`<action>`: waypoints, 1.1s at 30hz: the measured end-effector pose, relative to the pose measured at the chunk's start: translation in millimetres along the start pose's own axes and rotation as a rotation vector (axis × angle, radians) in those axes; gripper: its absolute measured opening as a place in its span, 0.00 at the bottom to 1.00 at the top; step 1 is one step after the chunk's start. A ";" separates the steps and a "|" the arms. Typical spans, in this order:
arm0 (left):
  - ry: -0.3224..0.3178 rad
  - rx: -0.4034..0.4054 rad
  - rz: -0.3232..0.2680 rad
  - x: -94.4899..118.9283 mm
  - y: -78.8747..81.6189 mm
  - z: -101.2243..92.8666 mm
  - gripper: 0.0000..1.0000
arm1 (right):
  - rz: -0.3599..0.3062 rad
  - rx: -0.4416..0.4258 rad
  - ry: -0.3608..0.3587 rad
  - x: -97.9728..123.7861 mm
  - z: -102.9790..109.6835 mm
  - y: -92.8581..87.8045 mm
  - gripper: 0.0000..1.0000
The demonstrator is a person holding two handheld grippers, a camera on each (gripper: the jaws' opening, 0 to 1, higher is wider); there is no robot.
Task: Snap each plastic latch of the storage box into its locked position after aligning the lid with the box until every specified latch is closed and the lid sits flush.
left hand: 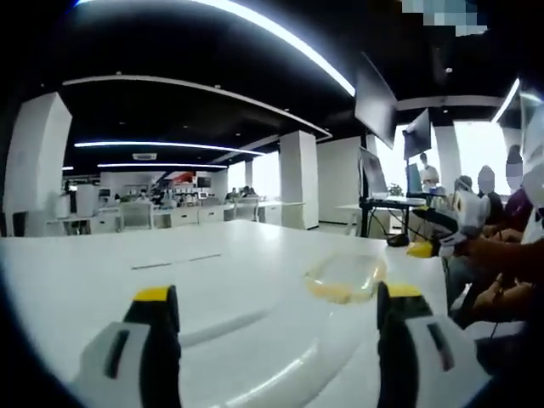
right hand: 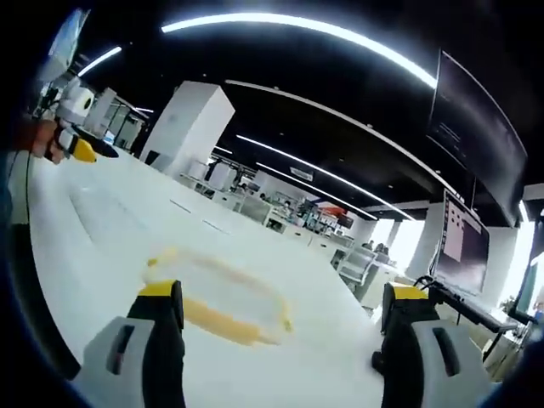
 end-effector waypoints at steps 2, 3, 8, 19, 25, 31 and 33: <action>-0.015 -0.007 0.001 -4.5 0.8 -4.9 0.98 | -0.004 0.018 0.016 0.4 -8.8 0.1 1.00; -0.018 -0.010 0.002 -5.6 1.2 -5.9 0.98 | -0.005 0.020 0.019 0.4 -10.5 0.3 1.00; -0.042 -0.036 0.005 -13.9 4.3 -11.7 0.96 | -0.030 0.033 0.064 -2.1 -18.7 1.7 1.00; -0.116 -0.090 0.085 -31.3 -3.4 -34.9 0.95 | -0.028 0.059 0.214 -10.1 -37.9 -1.8 1.00; -0.136 -0.127 0.105 -37.3 -5.0 -45.0 0.95 | -0.015 0.094 0.280 -13.4 -48.4 -5.1 1.00; -0.169 -0.174 0.119 -47.9 -4.3 -54.0 0.95 | -0.002 0.144 0.372 -18.6 -52.2 -9.7 1.00; -0.185 -0.181 0.131 -53.3 -4.9 -58.8 0.95 | 0.011 0.163 0.419 -21.6 -53.0 -12.9 1.00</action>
Point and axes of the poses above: the point that each gripper's makers call its tool centre point, and the gripper's own axes: x roughly backward along the fingers, z roughly to its left, y roughly out of its top, the point moved 7 cm from there along x, roughly backward along the fingers, and after that the axes turned 14 degrees about y, right-handed, at the moved point
